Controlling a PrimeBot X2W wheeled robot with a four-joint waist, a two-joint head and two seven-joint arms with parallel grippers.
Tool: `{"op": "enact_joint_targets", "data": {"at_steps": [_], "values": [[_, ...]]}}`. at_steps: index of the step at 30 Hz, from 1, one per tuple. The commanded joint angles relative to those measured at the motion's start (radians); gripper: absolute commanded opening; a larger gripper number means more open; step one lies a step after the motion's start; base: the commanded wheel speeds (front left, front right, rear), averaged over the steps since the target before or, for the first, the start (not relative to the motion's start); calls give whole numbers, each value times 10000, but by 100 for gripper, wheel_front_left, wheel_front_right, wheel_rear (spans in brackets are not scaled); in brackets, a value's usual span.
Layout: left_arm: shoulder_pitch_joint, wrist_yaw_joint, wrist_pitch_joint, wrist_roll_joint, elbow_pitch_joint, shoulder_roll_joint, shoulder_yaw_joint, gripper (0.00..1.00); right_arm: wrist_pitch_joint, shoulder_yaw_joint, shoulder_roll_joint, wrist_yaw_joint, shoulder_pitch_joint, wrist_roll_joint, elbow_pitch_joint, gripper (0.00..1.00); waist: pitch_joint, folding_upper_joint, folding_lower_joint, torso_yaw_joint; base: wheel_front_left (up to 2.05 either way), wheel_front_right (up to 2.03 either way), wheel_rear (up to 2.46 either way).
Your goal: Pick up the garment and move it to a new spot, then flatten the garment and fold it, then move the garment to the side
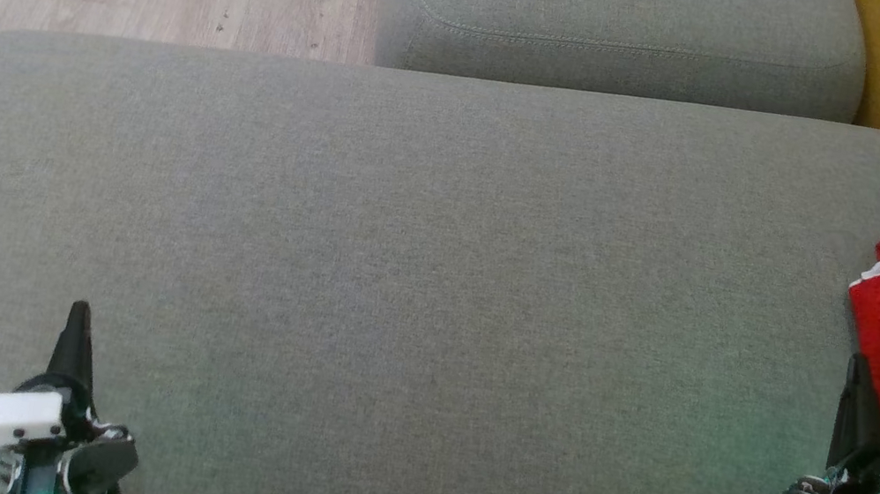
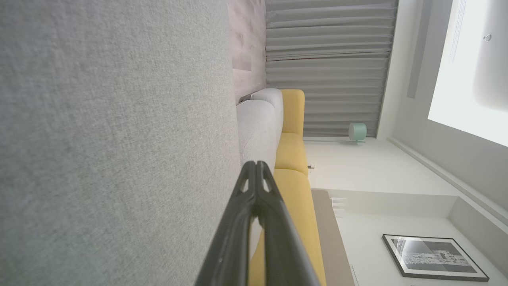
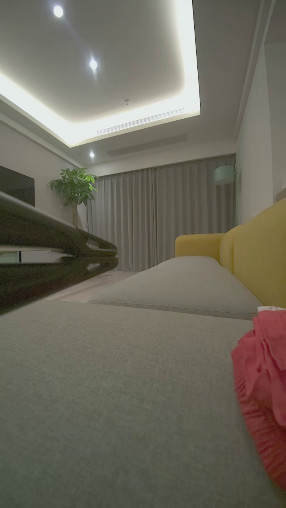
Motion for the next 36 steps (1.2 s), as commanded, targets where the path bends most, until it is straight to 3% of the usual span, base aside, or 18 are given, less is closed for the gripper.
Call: {"op": "enact_joint_targets", "data": {"at_steps": [1,36], "values": [[-483,-63,72,-54,-363,95,406,0,62,201,-37,-7,-203,68,-401,0,1,0,0,0,0,0,0],[-482,-63,71,-55,-365,95,404,0,61,202,-37,-7,-203,69,-401,0,1,0,0,0,0,0,0]]}}
